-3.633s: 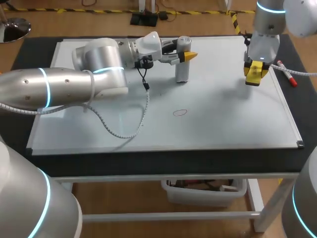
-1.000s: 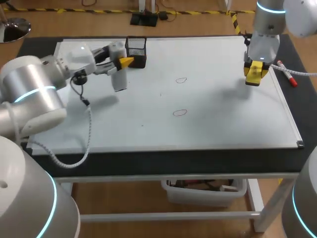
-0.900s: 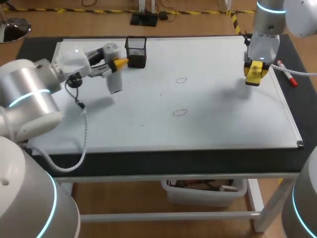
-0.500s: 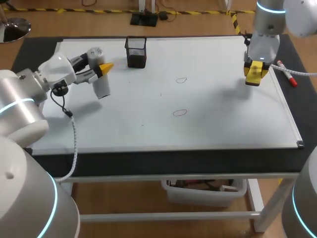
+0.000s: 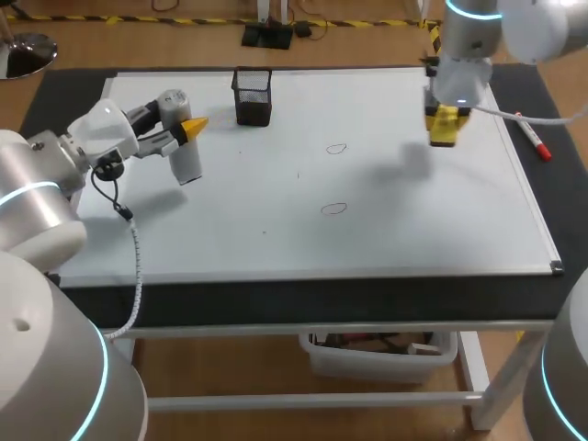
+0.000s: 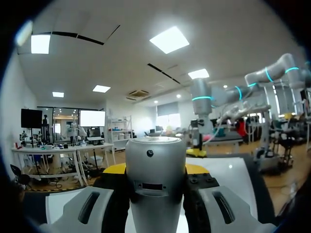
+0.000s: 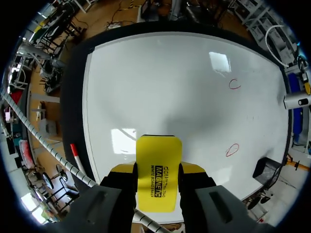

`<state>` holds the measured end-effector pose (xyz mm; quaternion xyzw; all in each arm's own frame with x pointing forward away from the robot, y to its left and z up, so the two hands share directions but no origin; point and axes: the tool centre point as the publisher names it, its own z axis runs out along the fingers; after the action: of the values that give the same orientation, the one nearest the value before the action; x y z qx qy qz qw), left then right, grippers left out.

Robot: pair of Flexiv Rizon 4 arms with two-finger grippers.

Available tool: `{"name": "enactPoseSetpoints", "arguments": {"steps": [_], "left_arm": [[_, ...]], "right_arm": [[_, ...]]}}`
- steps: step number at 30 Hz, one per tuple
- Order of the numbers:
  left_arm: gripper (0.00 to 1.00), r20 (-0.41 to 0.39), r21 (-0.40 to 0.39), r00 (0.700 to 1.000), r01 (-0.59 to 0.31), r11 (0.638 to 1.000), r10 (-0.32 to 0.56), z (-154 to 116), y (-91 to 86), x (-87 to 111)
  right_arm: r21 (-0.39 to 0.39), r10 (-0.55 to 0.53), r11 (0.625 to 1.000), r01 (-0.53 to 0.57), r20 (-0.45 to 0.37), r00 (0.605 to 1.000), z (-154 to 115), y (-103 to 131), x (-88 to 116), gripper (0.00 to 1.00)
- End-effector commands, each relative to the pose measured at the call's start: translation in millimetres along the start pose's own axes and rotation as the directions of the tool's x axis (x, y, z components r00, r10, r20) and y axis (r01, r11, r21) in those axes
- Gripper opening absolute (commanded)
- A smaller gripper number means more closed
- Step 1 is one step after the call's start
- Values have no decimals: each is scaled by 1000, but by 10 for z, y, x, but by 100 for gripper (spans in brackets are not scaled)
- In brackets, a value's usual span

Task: Pick up the inspection probe, press it on each red-marked spot on the whiteboard one by one, put down the probe, pick up the eraser, and wipe off all the red marks.

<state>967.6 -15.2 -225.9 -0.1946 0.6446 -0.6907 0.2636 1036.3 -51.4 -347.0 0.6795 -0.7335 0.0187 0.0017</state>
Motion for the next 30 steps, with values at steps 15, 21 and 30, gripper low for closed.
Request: {"name": "enactPoseSetpoints", "arguments": {"steps": [15, 21, 30], "left_arm": [[0, 7, 4, 1000, -2, 1000, 2, 13, -2, 10], [0, 7, 4, 1000, -2, 1000, 2, 13, -2, 10], [0, 7, 4, 1000, -2, 1000, 2, 13, -2, 10]], "right_arm": [[-2, -195, 981, 195, -27, 980, 101, 91, -1494, 0], [-29, -230, 973, 229, -37, 972, 255, 93, -1767, 0], [-62, -241, 969, 239, -36, 970, 418, 110, -1978, 0]]}}
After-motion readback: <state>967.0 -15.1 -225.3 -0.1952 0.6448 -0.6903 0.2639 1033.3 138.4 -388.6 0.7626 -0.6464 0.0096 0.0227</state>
